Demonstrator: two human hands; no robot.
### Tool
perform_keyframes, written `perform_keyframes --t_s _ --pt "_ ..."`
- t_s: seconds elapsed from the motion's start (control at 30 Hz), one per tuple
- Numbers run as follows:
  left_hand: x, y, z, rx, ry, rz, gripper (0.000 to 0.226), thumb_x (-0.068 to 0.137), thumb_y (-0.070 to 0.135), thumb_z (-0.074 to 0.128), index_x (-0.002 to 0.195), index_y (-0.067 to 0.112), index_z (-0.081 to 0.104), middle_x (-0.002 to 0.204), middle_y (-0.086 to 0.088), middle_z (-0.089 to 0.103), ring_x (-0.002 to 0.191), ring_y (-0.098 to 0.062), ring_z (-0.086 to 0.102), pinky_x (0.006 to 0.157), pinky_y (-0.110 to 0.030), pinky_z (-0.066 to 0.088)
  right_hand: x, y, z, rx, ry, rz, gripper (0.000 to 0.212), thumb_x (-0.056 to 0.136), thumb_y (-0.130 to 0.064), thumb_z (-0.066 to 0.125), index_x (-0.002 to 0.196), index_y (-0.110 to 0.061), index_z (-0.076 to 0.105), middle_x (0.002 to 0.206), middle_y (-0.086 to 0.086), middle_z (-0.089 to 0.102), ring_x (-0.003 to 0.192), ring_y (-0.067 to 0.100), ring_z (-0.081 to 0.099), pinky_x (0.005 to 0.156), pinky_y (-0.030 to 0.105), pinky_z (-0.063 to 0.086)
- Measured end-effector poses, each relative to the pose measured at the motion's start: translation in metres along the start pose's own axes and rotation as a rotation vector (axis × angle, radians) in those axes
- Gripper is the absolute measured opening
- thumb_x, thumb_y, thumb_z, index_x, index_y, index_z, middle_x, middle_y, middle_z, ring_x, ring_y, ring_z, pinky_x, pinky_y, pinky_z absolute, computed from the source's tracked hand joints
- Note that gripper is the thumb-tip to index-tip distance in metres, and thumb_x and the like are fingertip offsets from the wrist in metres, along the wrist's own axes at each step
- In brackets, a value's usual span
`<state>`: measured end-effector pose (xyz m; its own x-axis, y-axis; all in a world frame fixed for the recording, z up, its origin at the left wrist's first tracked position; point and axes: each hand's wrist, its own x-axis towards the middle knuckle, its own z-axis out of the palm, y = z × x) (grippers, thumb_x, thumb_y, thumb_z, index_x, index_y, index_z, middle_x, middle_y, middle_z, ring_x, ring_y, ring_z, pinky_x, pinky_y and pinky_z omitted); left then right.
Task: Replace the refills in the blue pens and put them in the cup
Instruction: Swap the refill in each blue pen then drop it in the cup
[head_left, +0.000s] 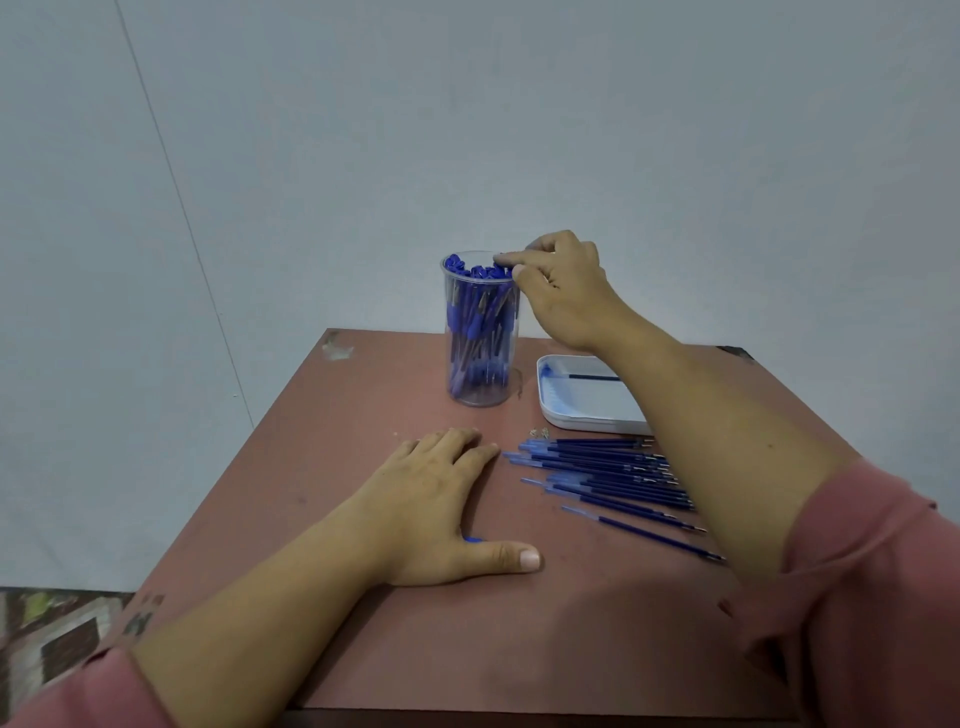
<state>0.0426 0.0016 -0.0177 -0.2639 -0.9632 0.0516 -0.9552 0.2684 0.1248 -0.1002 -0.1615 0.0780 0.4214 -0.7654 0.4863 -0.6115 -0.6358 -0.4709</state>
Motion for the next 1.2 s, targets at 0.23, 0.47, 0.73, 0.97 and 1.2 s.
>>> perform_keyframes --t_s 0.23,0.47,0.73,0.97,1.2 --pt "0.001 -0.002 0.001 -0.011 0.006 0.018 0.115 0.063 0.094 0.031 0.154 0.026 0.014 0.159 0.005 0.016 0.144 -0.011 0.017 0.116 -0.030 0.010 -0.041 0.004 -0.008 0.043 0.021 -0.094 0.029 0.098 -0.030 0.049 0.126 -0.032 0.058 0.117 -0.009 0.045 0.119 0.016 0.034 0.101 0.030 0.029" --pt "0.001 -0.001 0.000 -0.017 0.006 0.013 0.114 0.063 0.094 0.031 0.154 0.027 0.014 0.158 0.007 0.017 0.143 -0.010 0.017 0.115 -0.031 0.011 -0.109 0.025 -0.006 -0.019 -0.221 -0.112 0.029 0.090 -0.030 0.063 0.118 -0.036 0.061 0.114 -0.019 0.055 0.108 0.000 0.043 0.092 0.013 0.031" --pt "0.005 -0.003 -0.001 -0.059 0.069 0.057 0.107 0.064 0.097 0.027 0.147 0.029 0.034 0.145 0.010 0.038 0.130 -0.008 0.037 0.111 -0.032 0.031 -0.122 0.038 0.002 -0.112 -0.356 -0.105 0.027 0.086 -0.035 0.066 0.113 -0.037 0.064 0.106 -0.016 0.058 0.104 0.003 0.045 0.093 0.024 0.041" --pt "0.000 -0.018 -0.023 -0.207 0.034 0.090 0.070 0.048 0.082 0.073 0.098 0.034 0.067 0.094 0.022 0.060 0.086 0.003 0.056 0.073 -0.018 0.046 -0.121 0.036 -0.004 -0.011 -0.326 -0.041 0.018 0.088 -0.029 0.066 0.106 -0.031 0.068 0.106 -0.012 0.063 0.102 -0.001 0.055 0.092 0.022 0.048" --pt "0.004 -0.028 -0.017 -0.285 0.094 0.146 0.028 0.070 0.057 0.078 0.078 0.031 0.070 0.077 0.016 0.063 0.074 -0.001 0.058 0.061 -0.014 0.041 -0.123 0.032 -0.011 0.027 -0.292 0.009 0.013 0.089 -0.026 0.066 0.101 -0.030 0.068 0.102 -0.016 0.062 0.097 -0.008 0.055 0.080 0.001 0.039"
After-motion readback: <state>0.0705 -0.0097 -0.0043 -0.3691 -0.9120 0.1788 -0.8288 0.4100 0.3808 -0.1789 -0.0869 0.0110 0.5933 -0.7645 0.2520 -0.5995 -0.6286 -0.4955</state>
